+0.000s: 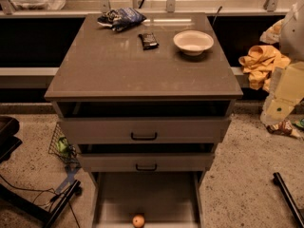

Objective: Pick orange from bottom drawer and place on counter

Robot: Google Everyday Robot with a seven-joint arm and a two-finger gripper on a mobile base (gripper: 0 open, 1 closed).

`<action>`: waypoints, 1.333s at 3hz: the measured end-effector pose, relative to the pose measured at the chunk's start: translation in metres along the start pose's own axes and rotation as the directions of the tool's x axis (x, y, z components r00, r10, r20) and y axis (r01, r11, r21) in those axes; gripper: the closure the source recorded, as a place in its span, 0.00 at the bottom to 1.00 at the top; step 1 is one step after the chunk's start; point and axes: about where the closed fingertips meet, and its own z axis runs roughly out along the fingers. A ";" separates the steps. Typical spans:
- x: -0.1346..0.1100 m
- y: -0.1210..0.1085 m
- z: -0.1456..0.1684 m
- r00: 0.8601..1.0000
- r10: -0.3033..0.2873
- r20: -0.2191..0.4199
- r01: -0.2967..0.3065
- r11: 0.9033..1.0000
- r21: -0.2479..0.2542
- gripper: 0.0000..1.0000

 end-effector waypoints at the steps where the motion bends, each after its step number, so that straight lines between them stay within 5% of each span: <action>1: 0.000 0.000 0.001 1.000 0.001 0.002 -0.001 1.000 0.001 0.00; 3: 0.023 0.039 0.055 0.986 0.030 0.165 -0.031 1.000 0.004 0.00; 4: 0.038 0.083 0.107 0.953 0.058 0.296 -0.059 0.998 -0.006 0.00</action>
Offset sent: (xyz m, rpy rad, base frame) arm -0.0084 -0.0146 -0.0747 0.1687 -0.0340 -0.0250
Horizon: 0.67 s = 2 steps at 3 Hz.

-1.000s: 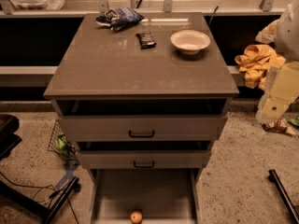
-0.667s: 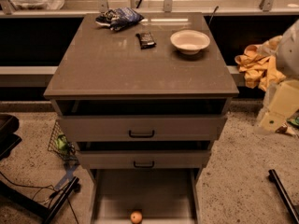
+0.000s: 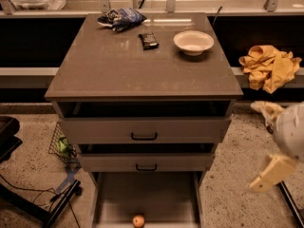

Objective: Pick orange from bottom drawer and place on counter

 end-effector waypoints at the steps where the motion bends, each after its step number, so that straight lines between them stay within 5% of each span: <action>1: 0.040 0.043 0.058 0.995 0.039 0.090 -0.039 0.999 -0.001 0.00; 2: 0.073 0.082 0.126 0.992 0.041 0.116 -0.040 0.999 -0.012 0.00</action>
Offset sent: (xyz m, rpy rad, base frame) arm -0.0291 0.0129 -0.2600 0.1117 -0.1186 -0.0778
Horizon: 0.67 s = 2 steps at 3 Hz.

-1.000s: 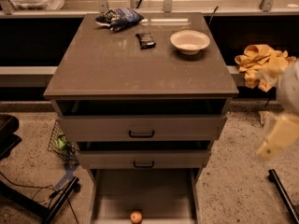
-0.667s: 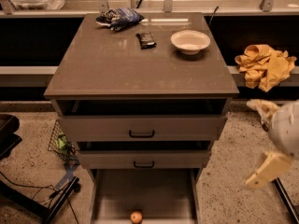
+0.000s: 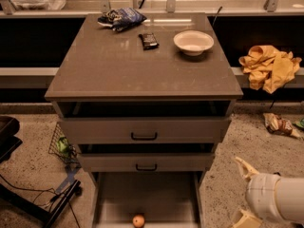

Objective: Pick orange from bottom drawer and place on counter

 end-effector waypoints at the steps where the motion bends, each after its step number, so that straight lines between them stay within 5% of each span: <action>1: 0.035 -0.002 0.042 0.999 -0.005 -0.044 0.007 0.999 0.044 0.00; 2: 0.032 -0.022 0.048 0.998 -0.019 -0.056 0.024 0.994 0.103 0.00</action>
Offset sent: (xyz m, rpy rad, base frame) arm 0.0078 -0.0069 -0.0462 -0.0394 -0.0207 -0.0265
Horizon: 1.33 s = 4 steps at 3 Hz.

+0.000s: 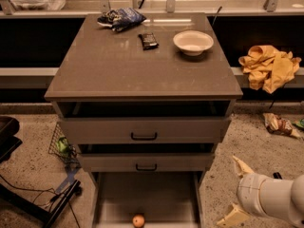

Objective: Pick orange from bottom drawer and place on counter

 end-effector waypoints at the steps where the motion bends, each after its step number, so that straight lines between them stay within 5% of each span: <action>1: 0.000 0.000 -0.001 1.000 0.001 0.000 -0.001 1.000 0.000 0.00; 2: 0.008 0.004 0.027 1.000 0.004 0.013 -0.004 1.000 -0.012 0.00; 3: 0.019 0.014 0.123 0.995 -0.028 0.091 0.030 0.999 -0.014 0.00; 4: 0.014 0.028 0.187 0.982 -0.067 0.176 0.073 0.997 -0.027 0.00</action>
Offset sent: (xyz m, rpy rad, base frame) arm 0.0511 0.0423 -0.1652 0.0944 0.0420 0.0481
